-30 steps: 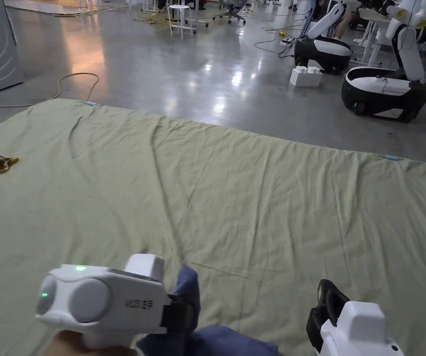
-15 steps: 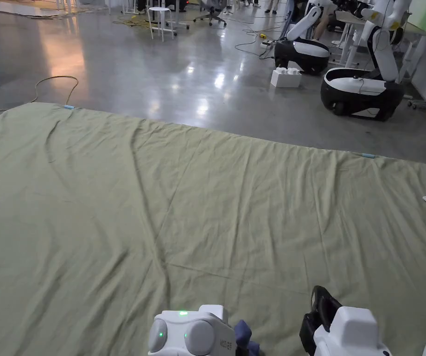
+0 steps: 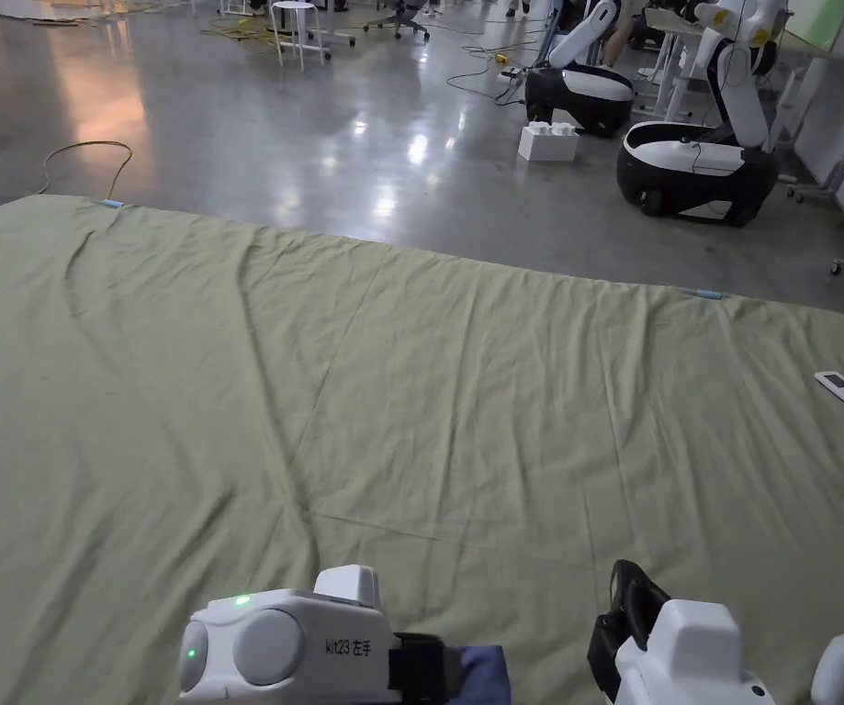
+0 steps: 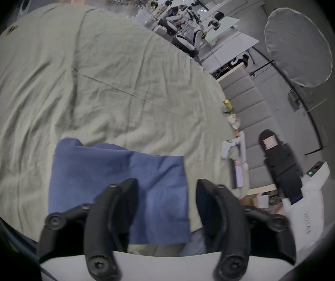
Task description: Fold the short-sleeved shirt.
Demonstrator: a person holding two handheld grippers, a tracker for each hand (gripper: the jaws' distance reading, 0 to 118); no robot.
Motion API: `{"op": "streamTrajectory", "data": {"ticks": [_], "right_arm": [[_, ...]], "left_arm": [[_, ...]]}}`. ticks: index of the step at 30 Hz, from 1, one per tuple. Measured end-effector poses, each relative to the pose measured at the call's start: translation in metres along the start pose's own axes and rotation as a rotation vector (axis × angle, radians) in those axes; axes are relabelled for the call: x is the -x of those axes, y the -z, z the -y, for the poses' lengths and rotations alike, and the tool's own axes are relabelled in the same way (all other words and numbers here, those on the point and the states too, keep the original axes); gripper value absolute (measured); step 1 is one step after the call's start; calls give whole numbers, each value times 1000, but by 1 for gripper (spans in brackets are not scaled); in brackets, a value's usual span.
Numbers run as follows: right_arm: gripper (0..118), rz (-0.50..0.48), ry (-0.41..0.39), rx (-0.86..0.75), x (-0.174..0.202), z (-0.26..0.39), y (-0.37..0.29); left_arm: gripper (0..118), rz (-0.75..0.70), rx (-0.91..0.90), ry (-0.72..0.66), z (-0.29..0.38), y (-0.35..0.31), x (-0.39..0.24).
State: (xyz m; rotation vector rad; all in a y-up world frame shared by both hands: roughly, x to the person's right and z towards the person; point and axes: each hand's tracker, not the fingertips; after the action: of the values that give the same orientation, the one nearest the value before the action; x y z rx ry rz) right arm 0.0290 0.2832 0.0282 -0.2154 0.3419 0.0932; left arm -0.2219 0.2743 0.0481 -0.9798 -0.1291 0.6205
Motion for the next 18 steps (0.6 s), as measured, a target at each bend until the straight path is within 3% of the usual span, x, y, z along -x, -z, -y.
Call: {"op": "streamTrajectory", "data": {"ticks": [1, 2, 5, 13, 18], "right_arm": [[2, -1, 0, 2, 0, 0, 0], [2, 0, 1, 4, 0, 1, 0], [2, 3, 7, 7, -1, 3, 0], [2, 11, 3, 18, -4, 7, 0], [2, 10, 9, 15, -4, 4, 0]], "left_arm": [[38, -25, 31, 21, 4, 9, -1], [12, -17, 65, 19, 9, 19, 0], [12, 53, 149, -3, 23, 42, -2], [9, -21, 109, 58, 50, 86, -10], [8, 2, 82, 72, 50, 77, -7]]}}
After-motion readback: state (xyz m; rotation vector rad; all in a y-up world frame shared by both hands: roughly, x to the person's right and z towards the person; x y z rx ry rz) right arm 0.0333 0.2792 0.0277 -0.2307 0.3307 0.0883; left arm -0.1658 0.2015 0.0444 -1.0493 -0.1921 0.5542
